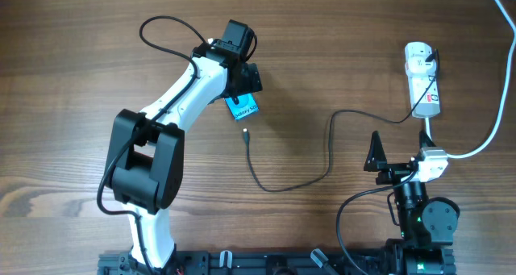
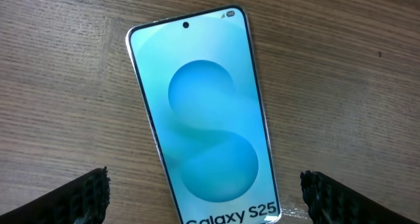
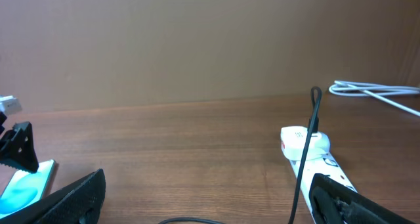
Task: Plug charger to phone and switch on socket
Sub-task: 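Reach the left gripper forward over the Galaxy S25 phone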
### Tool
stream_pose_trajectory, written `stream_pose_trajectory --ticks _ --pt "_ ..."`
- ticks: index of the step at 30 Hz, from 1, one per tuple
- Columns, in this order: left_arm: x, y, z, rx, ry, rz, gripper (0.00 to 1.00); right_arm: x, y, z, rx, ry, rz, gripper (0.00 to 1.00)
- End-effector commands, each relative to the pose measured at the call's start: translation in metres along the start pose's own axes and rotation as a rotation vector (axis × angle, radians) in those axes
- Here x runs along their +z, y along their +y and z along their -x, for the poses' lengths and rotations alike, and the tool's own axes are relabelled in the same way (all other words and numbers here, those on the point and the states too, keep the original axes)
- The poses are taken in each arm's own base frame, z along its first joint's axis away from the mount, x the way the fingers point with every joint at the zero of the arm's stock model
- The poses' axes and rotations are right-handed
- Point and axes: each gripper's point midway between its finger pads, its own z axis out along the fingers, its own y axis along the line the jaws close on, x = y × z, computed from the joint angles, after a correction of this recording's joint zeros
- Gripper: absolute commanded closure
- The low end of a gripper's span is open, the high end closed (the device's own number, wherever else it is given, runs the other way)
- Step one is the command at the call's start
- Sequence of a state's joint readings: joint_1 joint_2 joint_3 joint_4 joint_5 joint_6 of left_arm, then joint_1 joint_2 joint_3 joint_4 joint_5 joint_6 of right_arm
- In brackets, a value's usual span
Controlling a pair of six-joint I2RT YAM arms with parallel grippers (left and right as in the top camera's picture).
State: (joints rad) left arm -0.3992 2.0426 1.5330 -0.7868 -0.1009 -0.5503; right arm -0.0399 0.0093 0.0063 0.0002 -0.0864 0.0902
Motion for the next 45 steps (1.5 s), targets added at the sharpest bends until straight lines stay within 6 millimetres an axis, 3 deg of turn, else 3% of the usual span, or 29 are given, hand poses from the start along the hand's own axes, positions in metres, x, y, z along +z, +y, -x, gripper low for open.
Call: stream_pose_trajectory --ticks 1,13,27,45 --pt "0.008 -0.003 0.005 0.007 -0.012 0.011 0.01 0.0 0.003 0.0 0.015 0.001 0.018 0.0" --pt "0.033 -0.001 -0.007 -0.079 0.039 0.031 0.0 0.0 0.003 0.0 0.015 0.001 0.018 0.0" --pt "0.036 -0.008 -0.002 -0.084 0.024 -0.005 0.01 0.0 0.003 0.0 0.015 0.001 0.018 0.0" --pt "0.056 -0.004 -0.017 -0.109 0.086 0.021 0.0 0.0 0.003 0.0 0.015 0.001 0.018 0.0"
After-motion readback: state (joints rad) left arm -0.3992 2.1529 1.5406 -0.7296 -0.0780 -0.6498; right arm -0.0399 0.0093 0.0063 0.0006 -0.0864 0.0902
